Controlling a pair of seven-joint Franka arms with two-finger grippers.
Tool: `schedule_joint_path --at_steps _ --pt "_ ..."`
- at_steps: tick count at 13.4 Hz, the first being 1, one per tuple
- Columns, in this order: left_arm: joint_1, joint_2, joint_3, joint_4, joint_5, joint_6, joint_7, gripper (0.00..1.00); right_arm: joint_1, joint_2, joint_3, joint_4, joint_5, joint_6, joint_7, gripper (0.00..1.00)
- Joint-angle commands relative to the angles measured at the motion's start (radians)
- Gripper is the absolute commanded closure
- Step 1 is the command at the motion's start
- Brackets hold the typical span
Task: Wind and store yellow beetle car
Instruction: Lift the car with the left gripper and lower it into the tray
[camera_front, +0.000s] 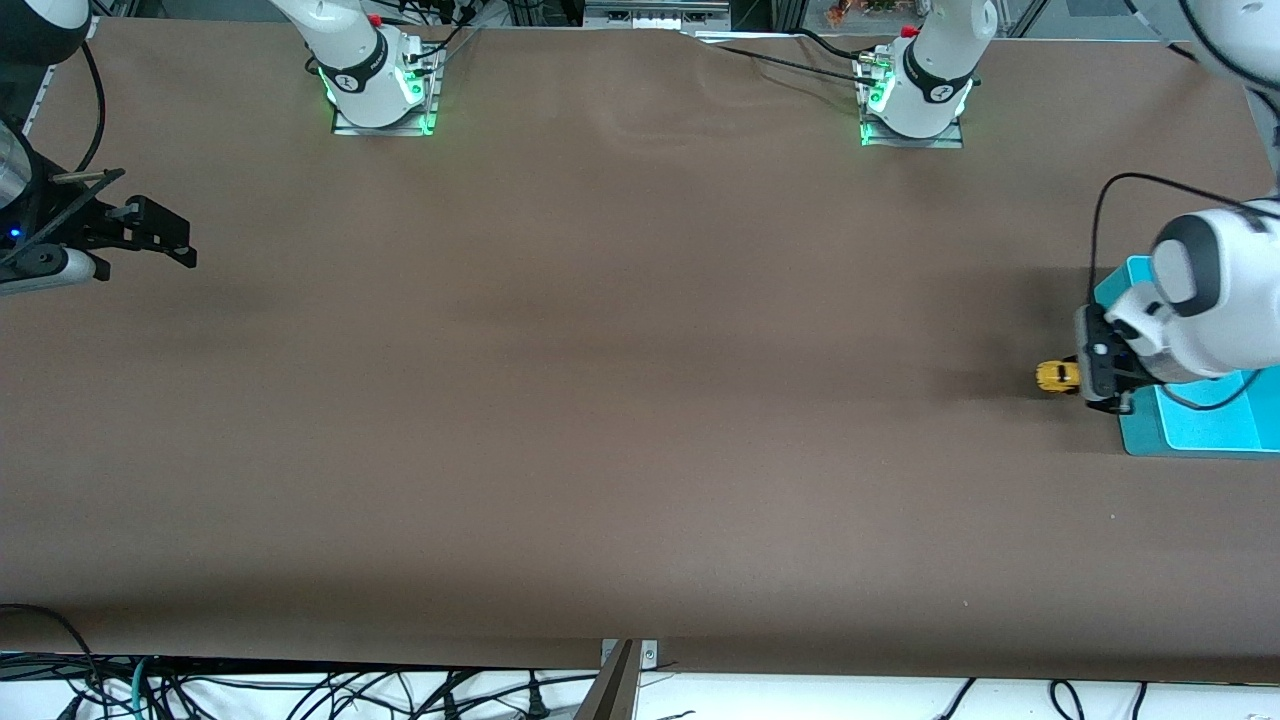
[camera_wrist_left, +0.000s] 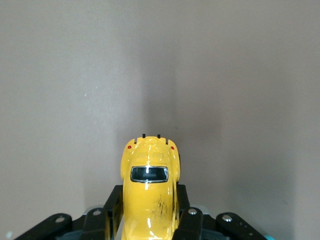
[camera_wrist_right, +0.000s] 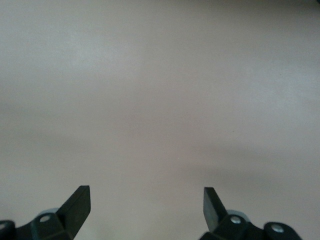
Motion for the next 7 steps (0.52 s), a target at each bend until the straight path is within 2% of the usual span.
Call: schedule_joint_path --at_steps 1,5,7 --pt "0.093 0.007 0.001 0.112 -0.010 -0.115 0.141 0.98 -0.002 0.008 -0.001 0.030 0.000 -0.018 0.000 0.00" --pt "0.246 0.026 0.003 0.157 -0.007 -0.115 0.328 0.98 0.001 0.008 -0.001 0.030 0.003 -0.018 0.003 0.00" --pt "0.271 0.056 0.001 0.162 0.059 -0.095 0.362 0.98 0.001 0.009 -0.001 0.030 0.003 -0.017 0.001 0.00"
